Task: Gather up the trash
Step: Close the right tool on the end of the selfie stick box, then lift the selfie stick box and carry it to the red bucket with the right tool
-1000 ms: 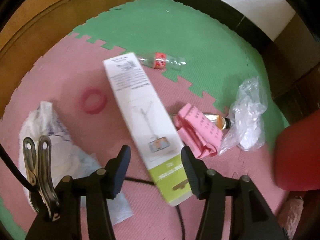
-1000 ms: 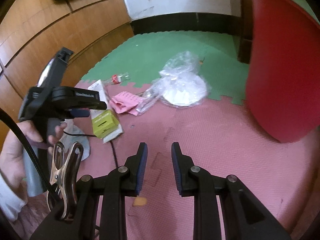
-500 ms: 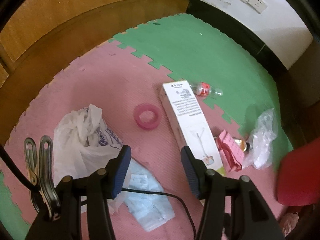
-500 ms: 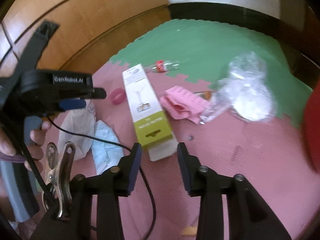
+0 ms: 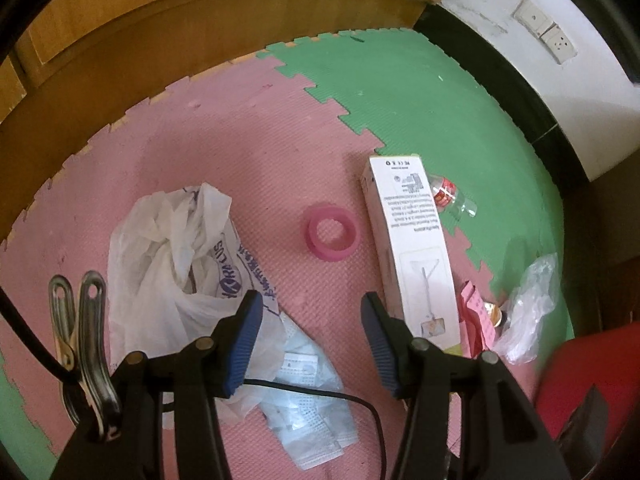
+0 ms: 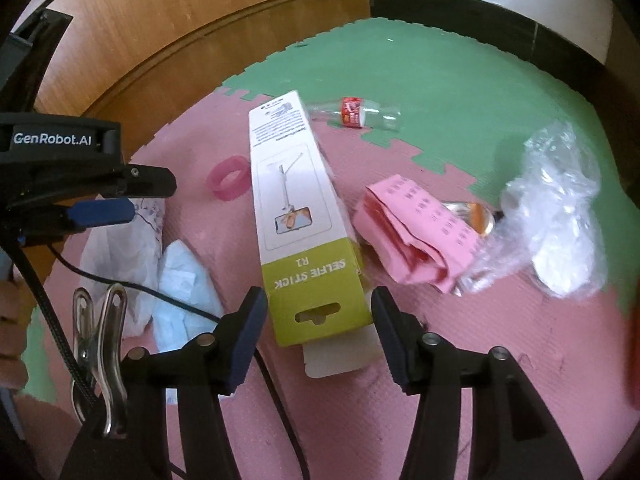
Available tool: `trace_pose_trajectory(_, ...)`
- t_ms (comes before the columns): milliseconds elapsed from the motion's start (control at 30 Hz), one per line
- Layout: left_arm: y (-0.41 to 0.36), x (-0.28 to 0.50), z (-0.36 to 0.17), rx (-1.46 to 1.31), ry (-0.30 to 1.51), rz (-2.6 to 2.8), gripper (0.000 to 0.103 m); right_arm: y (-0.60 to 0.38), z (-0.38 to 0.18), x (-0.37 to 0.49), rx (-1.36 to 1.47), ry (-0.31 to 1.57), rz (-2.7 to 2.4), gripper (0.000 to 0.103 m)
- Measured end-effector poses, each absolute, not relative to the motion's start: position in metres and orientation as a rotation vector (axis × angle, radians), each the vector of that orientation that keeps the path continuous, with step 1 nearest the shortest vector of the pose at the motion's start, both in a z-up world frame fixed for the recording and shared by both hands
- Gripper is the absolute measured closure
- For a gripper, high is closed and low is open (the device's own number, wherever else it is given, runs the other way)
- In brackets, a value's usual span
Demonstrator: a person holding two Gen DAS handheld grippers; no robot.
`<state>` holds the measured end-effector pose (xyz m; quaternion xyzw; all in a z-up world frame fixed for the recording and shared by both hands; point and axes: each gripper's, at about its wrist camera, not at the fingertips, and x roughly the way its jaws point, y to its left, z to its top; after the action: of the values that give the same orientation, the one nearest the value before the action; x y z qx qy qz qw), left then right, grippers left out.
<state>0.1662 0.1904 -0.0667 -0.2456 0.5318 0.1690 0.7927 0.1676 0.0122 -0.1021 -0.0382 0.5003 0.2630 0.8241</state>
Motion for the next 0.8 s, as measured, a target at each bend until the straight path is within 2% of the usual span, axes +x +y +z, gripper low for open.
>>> trace_pose_trajectory(400,0.194,0.165,-0.067,-0.543,1.141,0.370,0.049,0.037,-0.109,0.167,-0.169,1.067,0.553,0.048)
trace_pose_trajectory(467,0.194,0.165,-0.068,-0.544,1.142,0.373,0.049,0.033,-0.113,0.167,-0.146,1.084,0.548,0.054)
trace_pose_trajectory(800,0.181,0.168,-0.065,-0.506,1.139,0.317,0.049,-0.019,-0.100,0.138,-0.132,1.113,0.583,0.054)
